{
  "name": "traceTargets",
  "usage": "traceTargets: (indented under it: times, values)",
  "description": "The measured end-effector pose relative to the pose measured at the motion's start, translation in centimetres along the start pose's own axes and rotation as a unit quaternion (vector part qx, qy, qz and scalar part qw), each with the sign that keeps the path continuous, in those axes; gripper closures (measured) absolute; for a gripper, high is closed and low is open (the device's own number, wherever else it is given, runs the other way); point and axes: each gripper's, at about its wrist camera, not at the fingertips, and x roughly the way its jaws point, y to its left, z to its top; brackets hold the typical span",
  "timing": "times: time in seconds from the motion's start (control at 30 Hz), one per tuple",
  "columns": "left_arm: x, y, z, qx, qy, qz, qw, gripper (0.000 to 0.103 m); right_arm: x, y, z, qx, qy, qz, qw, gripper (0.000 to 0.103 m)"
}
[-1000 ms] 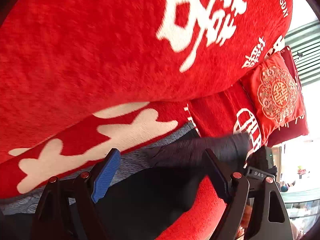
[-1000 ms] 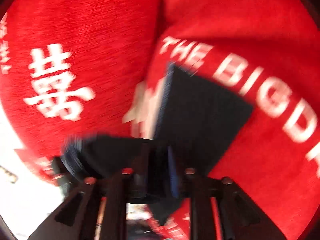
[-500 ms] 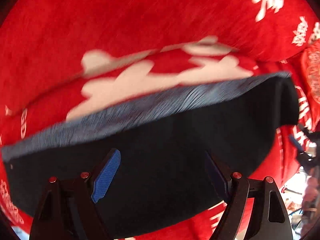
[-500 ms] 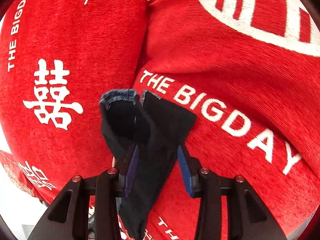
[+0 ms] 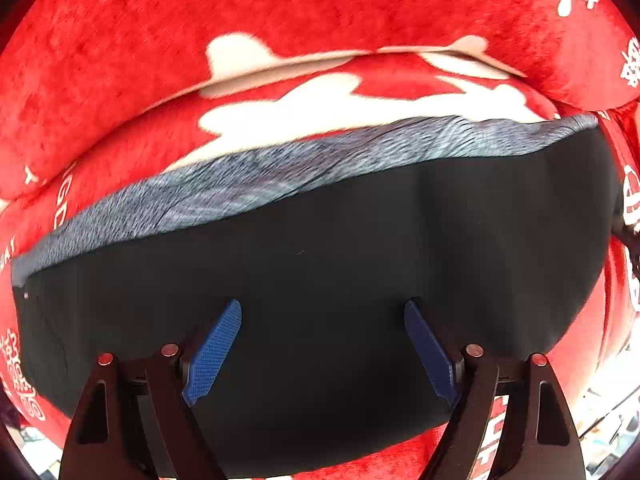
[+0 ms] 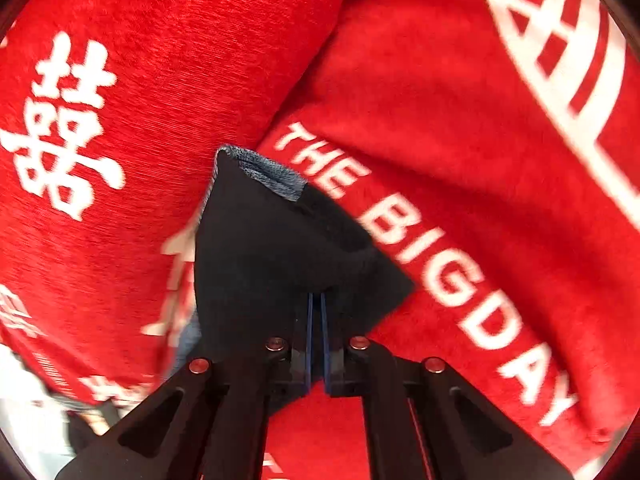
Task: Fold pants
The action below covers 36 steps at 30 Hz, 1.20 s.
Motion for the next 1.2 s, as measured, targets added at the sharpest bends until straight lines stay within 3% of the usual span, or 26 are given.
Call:
traceTargets:
  times: [0.13, 0.23, 0.3, 0.37, 0.43, 0.57, 0.63, 0.7, 0.83, 0.93, 1.0, 1.13, 1.2]
  values:
    - [-0.4, 1.8, -0.6, -0.018, 0.004, 0.010, 0.9998, 0.018, 0.0, -3.9, -1.1, 0.050, 0.023, -0.083, 0.995, 0.099]
    - [-1.7, 2.6, -0.5, -0.019, -0.010, 0.007, 0.9997, 0.018, -2.4, -5.2, -1.5, 0.077, 0.006, -0.067, 0.995, 0.095]
    - [-2.5, 2.8, -0.2, -0.022, -0.027, 0.004, 0.9994, 0.018, -3.3, -3.5, -1.6, 0.034, 0.001, -0.048, 0.998, 0.093]
    - [-2.7, 2.5, 0.8, -0.023, -0.037, 0.005, 0.9990, 0.018, -3.0, 0.5, -1.6, -0.056, 0.004, -0.025, 0.998, 0.084]
    - [-2.2, 1.4, 2.4, -0.028, -0.043, 0.005, 0.9987, 0.018, -1.1, 5.4, -1.8, -0.145, 0.020, 0.002, 0.989, 0.066]
    - [-0.7, -1.4, 5.1, -0.035, -0.061, 0.035, 0.9969, 0.018, 5.3, 11.2, -2.5, -0.221, 0.074, 0.020, 0.972, 0.066]
    - [0.1, -1.1, 6.3, -0.044, -0.072, 0.040, 0.9956, 0.018, 8.7, 12.2, -2.5, -0.246, 0.088, -0.016, 0.965, 0.071]
    - [0.5, 0.1, 7.5, -0.054, -0.077, 0.040, 0.9948, 0.011, 8.9, 12.2, -1.8, -0.261, 0.057, -0.019, 0.963, 0.080]
    - [0.4, 3.6, 8.8, -0.069, -0.073, 0.079, 0.9917, 0.011, 7.8, 10.4, 1.0, -0.220, 0.022, -0.074, 0.972, 0.079]
    - [-1.8, 6.5, 8.1, -0.082, -0.083, 0.081, 0.9899, 0.011, 5.9, 10.1, 1.3, -0.209, 0.024, -0.087, 0.974, 0.070]
    - [-3.7, 8.6, 6.5, -0.075, -0.086, 0.084, 0.9899, 0.011, 4.9, 10.6, -0.2, -0.217, 0.034, -0.072, 0.973, 0.068]
    - [-5.6, 12.2, 2.9, -0.075, -0.076, 0.076, 0.9914, 0.011, 4.0, 11.8, -4.7, -0.234, 0.071, -0.039, 0.969, 0.065]
    - [-6.3, 14.7, 0.5, -0.082, -0.067, 0.069, 0.9920, 0.011, 4.3, 14.7, -7.6, -0.244, 0.089, -0.023, 0.965, 0.061]
